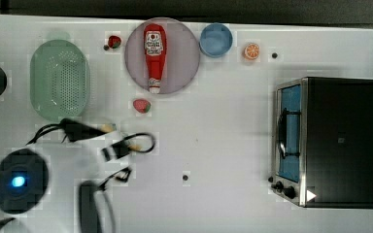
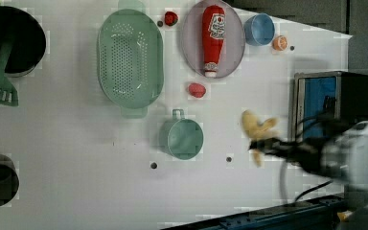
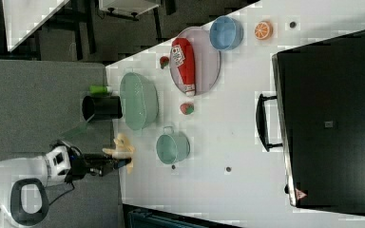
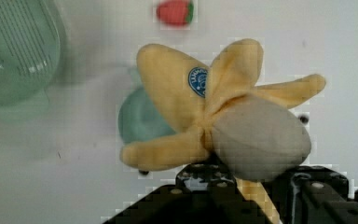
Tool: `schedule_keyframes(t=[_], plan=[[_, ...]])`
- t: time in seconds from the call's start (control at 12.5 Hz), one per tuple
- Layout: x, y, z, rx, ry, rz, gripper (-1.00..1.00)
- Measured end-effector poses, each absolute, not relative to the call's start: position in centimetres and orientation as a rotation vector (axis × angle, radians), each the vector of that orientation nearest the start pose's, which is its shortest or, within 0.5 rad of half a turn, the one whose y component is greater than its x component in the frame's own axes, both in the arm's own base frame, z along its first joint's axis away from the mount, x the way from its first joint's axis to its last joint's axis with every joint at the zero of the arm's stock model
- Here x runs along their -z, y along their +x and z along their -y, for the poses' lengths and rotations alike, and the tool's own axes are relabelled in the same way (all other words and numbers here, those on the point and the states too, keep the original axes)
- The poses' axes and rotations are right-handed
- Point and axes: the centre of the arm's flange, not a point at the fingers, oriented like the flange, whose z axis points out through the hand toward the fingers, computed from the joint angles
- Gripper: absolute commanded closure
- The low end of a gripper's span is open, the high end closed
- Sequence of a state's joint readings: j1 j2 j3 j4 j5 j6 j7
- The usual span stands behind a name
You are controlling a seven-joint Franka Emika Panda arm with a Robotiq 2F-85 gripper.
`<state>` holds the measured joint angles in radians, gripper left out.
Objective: Pick Banana and place it in mug.
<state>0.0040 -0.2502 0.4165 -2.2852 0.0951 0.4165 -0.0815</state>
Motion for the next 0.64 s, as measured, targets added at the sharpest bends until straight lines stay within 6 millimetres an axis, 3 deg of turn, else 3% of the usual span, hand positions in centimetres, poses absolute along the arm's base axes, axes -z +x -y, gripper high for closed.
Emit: schedule_keyframes(t=[0.16, 0.24, 0.4, 0.64], plan=[[-41.4, 40.9, -24.3, -0.150, -3.115, -0.603, 0.46], [-40.5, 40.9, -25.4, -0.136, -3.099, -0.614, 0.45], [-38.2, 41.4, -26.4, -0.097, -3.075, -0.640, 0.45], [-33.2, 42.6, -26.0, -0.141, -3.034, -0.689, 0.37]])
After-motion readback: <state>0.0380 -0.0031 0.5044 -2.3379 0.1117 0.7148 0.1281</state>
